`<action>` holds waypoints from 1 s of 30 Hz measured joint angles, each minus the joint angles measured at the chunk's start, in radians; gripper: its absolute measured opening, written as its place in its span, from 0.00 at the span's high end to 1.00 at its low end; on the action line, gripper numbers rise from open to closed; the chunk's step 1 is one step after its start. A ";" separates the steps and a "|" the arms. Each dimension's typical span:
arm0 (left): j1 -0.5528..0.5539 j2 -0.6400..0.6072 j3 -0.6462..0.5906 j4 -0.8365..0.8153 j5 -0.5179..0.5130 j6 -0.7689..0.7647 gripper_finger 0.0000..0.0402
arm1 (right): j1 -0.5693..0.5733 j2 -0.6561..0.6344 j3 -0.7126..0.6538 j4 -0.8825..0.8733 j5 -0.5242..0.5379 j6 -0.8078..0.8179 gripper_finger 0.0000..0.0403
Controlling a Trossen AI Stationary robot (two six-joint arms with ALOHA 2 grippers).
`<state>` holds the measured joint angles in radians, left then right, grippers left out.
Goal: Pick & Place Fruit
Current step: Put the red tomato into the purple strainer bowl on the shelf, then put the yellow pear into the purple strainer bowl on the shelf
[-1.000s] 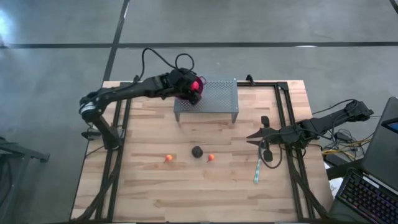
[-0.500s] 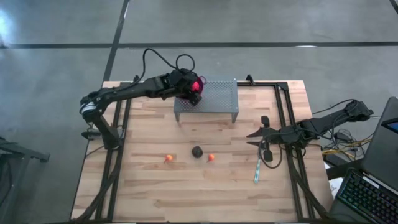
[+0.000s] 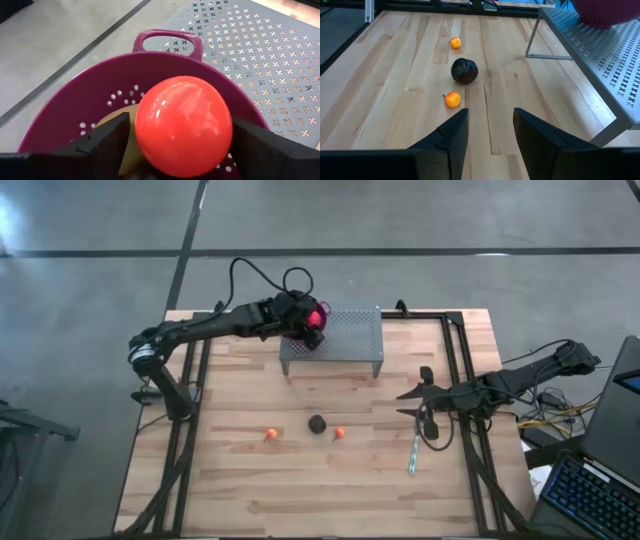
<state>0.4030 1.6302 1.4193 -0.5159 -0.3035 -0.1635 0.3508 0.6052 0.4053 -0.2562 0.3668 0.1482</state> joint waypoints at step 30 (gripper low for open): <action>-0.018 -0.047 0.176 -0.173 0.133 -0.078 0.20 | 0.000 0.000 0.000 0.000 0.000 0.000 0.50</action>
<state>0.3849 1.5829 1.5956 -0.6889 -0.1705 -0.2414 0.3508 0.6052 0.4053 -0.2562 0.3672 0.1479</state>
